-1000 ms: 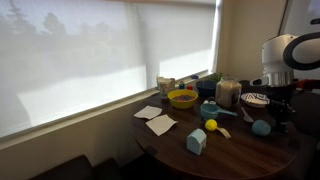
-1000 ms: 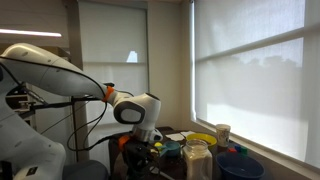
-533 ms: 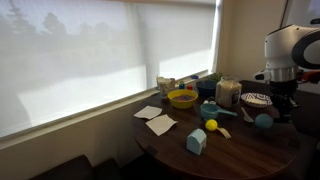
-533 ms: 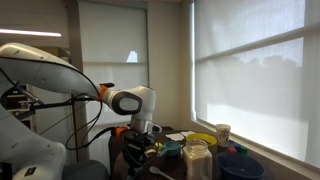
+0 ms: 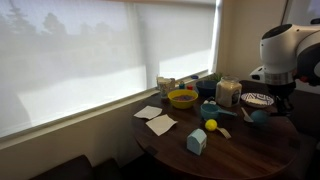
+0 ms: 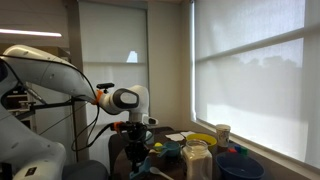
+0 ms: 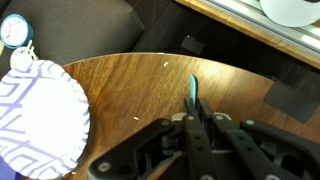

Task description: Move the blue scoop to the right

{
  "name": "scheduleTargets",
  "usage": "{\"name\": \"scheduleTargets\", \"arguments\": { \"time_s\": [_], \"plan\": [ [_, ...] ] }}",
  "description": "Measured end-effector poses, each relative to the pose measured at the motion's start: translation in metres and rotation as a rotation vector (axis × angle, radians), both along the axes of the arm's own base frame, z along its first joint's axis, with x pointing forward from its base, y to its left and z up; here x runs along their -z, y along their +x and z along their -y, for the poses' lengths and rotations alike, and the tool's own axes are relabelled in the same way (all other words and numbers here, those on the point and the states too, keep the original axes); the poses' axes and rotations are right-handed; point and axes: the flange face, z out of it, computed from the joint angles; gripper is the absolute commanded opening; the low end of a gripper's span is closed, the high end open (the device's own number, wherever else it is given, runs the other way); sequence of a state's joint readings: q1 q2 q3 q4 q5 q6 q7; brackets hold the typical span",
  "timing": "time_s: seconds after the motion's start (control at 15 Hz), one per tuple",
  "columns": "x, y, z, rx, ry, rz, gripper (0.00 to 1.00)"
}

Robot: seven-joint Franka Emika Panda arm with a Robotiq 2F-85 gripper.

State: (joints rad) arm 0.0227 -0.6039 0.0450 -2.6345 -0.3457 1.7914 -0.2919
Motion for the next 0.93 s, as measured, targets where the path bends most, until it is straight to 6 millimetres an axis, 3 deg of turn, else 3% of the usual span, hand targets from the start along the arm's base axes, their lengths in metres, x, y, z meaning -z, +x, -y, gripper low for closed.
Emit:
{"name": "scheduleTargets", "arguments": {
  "time_s": [0.4, 0.47, 0.93],
  "plan": [
    [0.007, 0.002, -0.023, 0.12, -0.066, 0.057, 0.02],
    [0.01, 0.002, -0.025, 0.14, -0.075, 0.06, 0.07],
    [0.014, 0.009, -0.028, 0.192, -0.09, 0.069, 0.07]
  ]
}}
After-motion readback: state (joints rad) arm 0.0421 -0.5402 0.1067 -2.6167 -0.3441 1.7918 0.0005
